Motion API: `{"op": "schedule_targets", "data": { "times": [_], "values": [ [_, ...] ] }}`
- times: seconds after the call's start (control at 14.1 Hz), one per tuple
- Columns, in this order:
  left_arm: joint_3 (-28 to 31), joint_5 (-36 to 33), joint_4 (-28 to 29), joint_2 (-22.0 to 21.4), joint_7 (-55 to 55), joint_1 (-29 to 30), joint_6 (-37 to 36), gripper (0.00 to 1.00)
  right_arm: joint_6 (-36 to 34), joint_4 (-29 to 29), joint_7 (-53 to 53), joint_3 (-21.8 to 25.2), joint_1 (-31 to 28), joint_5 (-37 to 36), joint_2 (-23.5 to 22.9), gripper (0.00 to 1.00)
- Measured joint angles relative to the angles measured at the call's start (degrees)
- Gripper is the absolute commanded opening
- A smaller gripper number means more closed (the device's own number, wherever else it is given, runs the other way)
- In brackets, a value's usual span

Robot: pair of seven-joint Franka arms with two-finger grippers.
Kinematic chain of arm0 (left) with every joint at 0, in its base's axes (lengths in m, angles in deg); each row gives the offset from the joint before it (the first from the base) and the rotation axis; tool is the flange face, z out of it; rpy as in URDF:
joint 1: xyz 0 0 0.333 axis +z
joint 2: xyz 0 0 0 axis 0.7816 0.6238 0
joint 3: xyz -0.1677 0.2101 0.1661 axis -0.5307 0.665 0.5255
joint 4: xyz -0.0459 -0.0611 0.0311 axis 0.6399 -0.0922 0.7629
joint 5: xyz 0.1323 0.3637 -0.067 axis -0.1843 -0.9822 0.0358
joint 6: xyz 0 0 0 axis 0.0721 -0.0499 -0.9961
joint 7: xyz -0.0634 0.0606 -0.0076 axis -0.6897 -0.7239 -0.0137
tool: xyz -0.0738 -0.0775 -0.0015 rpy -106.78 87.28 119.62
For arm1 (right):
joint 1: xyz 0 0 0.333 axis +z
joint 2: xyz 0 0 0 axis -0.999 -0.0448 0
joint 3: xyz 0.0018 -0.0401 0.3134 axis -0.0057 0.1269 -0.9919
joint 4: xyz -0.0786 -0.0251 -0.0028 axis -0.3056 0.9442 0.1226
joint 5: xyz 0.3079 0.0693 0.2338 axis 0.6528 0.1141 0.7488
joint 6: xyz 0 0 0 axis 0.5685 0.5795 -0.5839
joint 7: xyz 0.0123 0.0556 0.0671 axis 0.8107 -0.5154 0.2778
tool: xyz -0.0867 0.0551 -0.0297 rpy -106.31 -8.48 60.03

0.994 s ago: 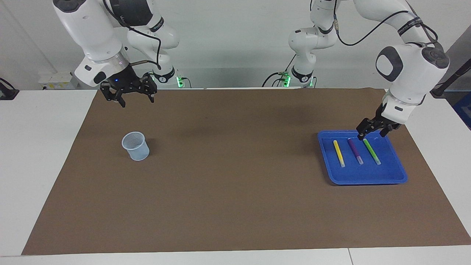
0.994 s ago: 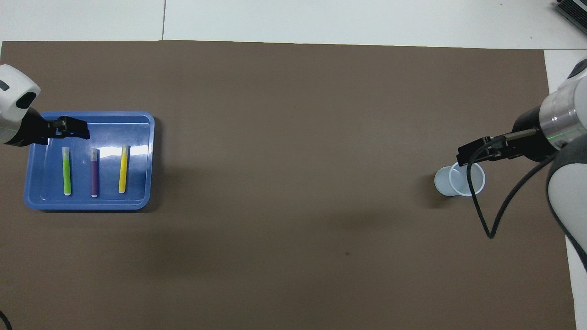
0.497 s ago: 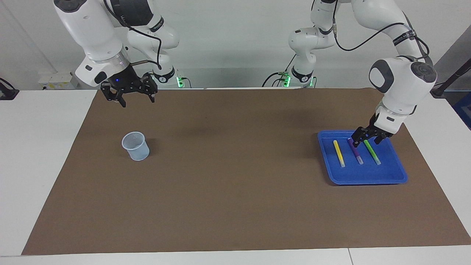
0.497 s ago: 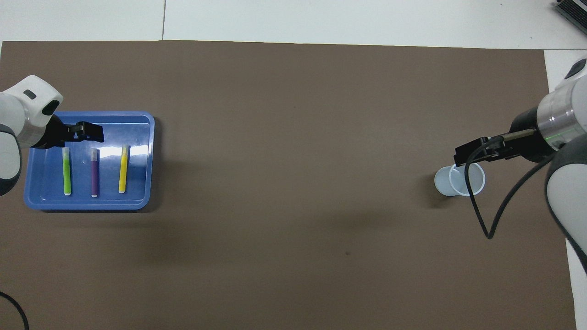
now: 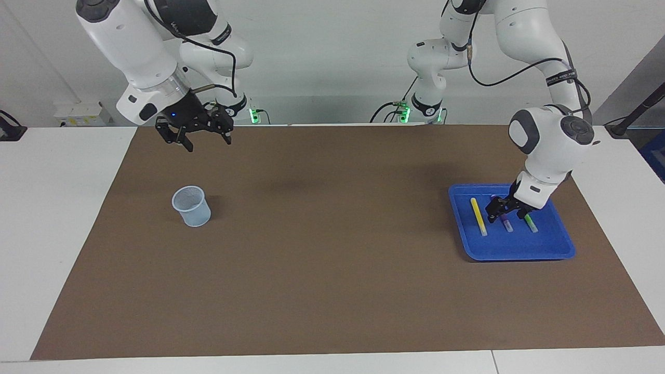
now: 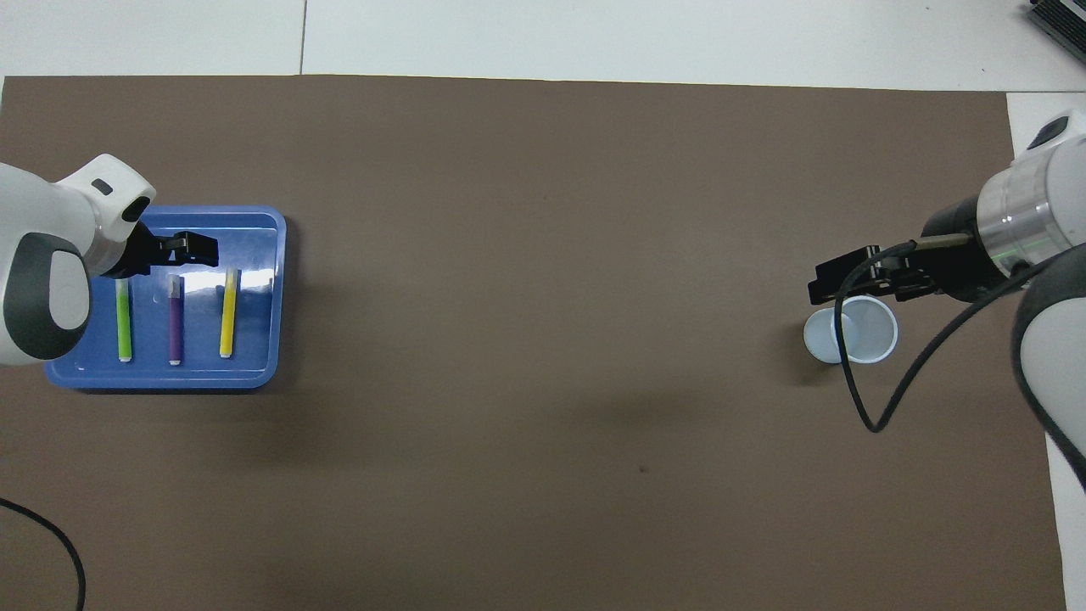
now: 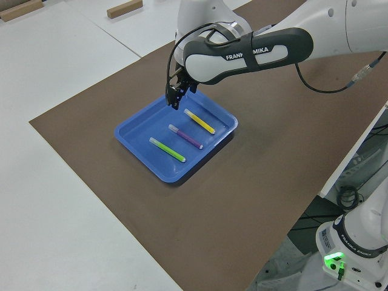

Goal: Transfer and insert pens with both arms
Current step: 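Move the left gripper over the yellow pen while the right gripper nears the cup, then grasp the yellow pen with the left gripper while the right gripper advances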

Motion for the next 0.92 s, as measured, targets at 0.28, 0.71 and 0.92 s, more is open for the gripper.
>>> {"op": "schedule_targets", "data": {
  "times": [0.28, 0.71, 0.92],
  "values": [
    [-0.1, 0.0, 0.2, 3.1, 0.0, -0.8, 3.6, 0.95, 0.8, -3.3, -2.8, 0.0, 0.0, 4.4, 1.4, 1.00],
    [-0.2, 0.0, 2.0, 4.6, 0.0, -0.8, 4.1, 0.93, 5.2, -8.0, -9.4, -0.1, 1.3, 9.4, 3.7, 1.00],
    [-0.4, 0.0, 4.1, 4.6, 0.1, -1.4, 4.1, 0.91, 5.8, -8.2, -11.4, -0.2, 1.8, 10.5, 3.8, 1.00]
  ]
}}
